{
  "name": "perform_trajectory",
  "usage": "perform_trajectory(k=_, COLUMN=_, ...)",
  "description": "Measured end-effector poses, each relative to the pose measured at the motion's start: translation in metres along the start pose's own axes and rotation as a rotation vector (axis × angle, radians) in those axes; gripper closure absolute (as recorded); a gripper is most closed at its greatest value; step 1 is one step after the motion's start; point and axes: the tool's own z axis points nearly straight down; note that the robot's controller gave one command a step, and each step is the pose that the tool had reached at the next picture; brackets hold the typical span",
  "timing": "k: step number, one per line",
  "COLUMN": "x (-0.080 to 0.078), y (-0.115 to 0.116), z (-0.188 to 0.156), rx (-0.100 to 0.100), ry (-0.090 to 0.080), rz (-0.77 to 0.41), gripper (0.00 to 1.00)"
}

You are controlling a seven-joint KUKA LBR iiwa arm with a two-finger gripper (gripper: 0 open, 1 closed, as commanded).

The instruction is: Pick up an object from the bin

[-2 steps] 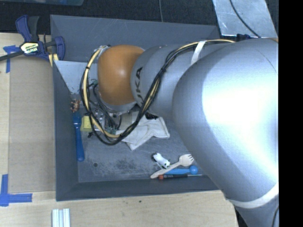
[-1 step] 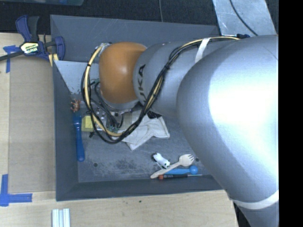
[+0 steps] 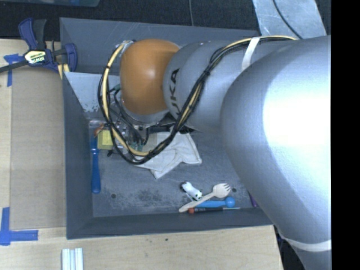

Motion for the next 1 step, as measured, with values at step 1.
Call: perform_trajectory(k=1, x=0.0016, y=-0.0012, z=-0.0355, rx=0.004, ry=0.008, rz=0.0, gripper=1.0)
